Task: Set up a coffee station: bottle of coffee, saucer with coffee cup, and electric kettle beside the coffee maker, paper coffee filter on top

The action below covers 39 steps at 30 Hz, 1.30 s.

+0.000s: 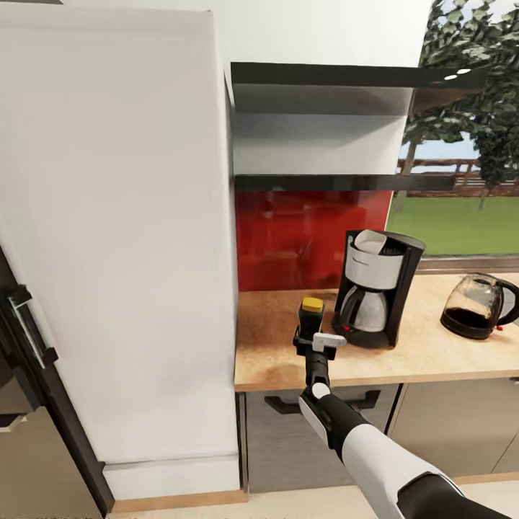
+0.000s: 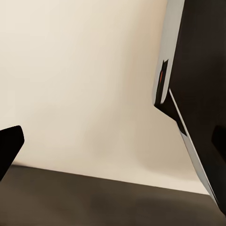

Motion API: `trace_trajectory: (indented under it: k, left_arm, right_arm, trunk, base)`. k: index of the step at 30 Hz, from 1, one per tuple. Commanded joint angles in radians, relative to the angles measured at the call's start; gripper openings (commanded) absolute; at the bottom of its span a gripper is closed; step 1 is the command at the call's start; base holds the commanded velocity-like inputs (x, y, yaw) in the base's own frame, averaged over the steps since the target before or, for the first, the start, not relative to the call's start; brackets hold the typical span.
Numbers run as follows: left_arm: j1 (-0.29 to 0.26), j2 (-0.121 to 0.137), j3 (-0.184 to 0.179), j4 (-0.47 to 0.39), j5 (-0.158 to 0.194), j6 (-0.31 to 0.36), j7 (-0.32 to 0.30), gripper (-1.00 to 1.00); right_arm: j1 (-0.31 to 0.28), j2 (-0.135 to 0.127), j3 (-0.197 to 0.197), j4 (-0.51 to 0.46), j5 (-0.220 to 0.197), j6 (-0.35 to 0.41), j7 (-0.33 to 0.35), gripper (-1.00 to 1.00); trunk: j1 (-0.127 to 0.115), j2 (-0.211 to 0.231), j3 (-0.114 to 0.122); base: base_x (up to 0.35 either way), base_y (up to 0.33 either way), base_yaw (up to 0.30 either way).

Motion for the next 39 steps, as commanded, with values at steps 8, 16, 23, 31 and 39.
trace_trajectory:
  k: [8,16,23,31,39]
  left_arm:
    - [0.0,0.0,-0.001,0.001,0.009,-0.005,0.0,1.0]
    - [0.0,0.0,-0.003,0.001,0.008,-0.006,0.0,1.0]
    - [0.0,0.0,-0.003,0.001,0.009,-0.006,0.0,1.0]
    - [0.001,0.0,-0.008,0.002,0.006,-0.008,-0.005,1.0]
    - [0.001,0.0,-0.007,0.003,0.006,-0.007,-0.002,1.0]
  right_arm:
    - [-0.002,-0.001,0.009,0.005,-0.009,-0.007,-0.004,-1.0]
    - [-0.002,-0.001,0.009,0.005,-0.008,-0.007,-0.004,-1.0]
    - [-0.002,0.001,0.009,0.004,-0.008,-0.008,-0.004,-1.0]
    - [-0.002,0.0,0.009,0.003,-0.008,-0.009,-0.006,-1.0]
    - [-0.002,0.0,0.009,0.003,-0.008,-0.009,-0.036,-1.0]
  trunk:
    - [0.031,-0.058,-0.039]
    - [0.062,-0.114,-0.076]
    - [0.085,-0.156,-0.096]
    - [0.085,-0.156,-0.096]
    - [0.085,-0.156,-0.096]
  base:
    - [0.0,0.0,0.0]
    - [0.0,0.0,0.0]
    - [0.0,0.0,0.0]
    - [0.018,0.0,0.0]
    - [0.284,0.0,0.0]
